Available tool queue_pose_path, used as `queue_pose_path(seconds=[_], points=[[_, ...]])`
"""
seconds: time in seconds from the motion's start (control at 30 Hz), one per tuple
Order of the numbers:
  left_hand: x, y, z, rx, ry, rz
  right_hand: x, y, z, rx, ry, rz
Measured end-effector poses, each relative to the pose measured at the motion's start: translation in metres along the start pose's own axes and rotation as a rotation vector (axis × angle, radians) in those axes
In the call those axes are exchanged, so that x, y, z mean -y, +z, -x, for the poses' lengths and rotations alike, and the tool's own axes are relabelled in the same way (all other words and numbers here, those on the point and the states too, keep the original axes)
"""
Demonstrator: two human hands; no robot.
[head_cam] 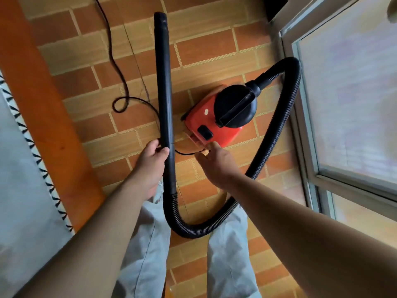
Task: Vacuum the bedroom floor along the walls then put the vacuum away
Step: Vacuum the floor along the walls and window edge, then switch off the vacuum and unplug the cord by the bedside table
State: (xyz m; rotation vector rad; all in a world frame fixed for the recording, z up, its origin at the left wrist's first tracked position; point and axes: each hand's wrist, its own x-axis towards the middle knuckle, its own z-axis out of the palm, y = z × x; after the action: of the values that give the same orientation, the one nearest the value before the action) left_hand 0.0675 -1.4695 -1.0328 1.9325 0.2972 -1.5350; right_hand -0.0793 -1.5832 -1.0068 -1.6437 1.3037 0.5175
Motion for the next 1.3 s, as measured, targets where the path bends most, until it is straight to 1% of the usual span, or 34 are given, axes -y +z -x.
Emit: queue_pose_path(seconds=[0.07,0.17,0.23,0.3,0.37,0.4,0.47,0.57,0.77,0.87,1.03,1.2,1.3], points=[[-0.001,-0.001,-0.008,0.016,-0.004,0.015,-0.006,0.003,-0.02,-0.026,0.046,0.045],[0.003,-0.001,-0.023,0.023,0.003,0.038,-0.012,0.007,-0.046,-0.087,0.188,-0.03],[0.006,0.002,-0.032,0.03,0.001,0.038,-0.02,0.013,-0.064,-0.146,0.33,-0.13],[0.01,0.005,-0.041,0.032,0.007,0.015,-0.027,0.019,-0.077,-0.2,0.481,-0.295],[0.012,0.009,-0.047,0.047,0.011,0.003,-0.032,0.024,-0.086,-0.306,0.611,-0.447],[0.012,0.012,-0.049,0.059,0.021,-0.001,-0.035,0.026,-0.09,-0.36,0.664,-0.478],[0.015,0.015,-0.055,0.084,0.033,-0.01,-0.038,0.031,-0.099,-0.416,0.744,-0.501],[0.021,0.016,-0.064,0.098,0.046,-0.07,-0.041,0.042,-0.112,-0.446,0.747,-0.552],[0.026,0.011,-0.077,0.136,0.044,-0.121,-0.033,0.05,-0.124,-0.496,0.638,-0.659],[0.025,0.011,-0.078,0.144,0.036,-0.14,-0.031,0.05,-0.127,-0.526,0.642,-0.719],[0.024,0.011,-0.083,0.155,0.025,-0.162,-0.034,0.047,-0.129,-0.536,0.645,-0.746],[0.021,0.014,-0.082,0.154,0.035,-0.182,-0.035,0.041,-0.129,-0.462,0.654,-0.844],[0.019,0.017,-0.081,0.15,0.039,-0.191,-0.034,0.038,-0.129,-0.462,0.67,-0.844]])
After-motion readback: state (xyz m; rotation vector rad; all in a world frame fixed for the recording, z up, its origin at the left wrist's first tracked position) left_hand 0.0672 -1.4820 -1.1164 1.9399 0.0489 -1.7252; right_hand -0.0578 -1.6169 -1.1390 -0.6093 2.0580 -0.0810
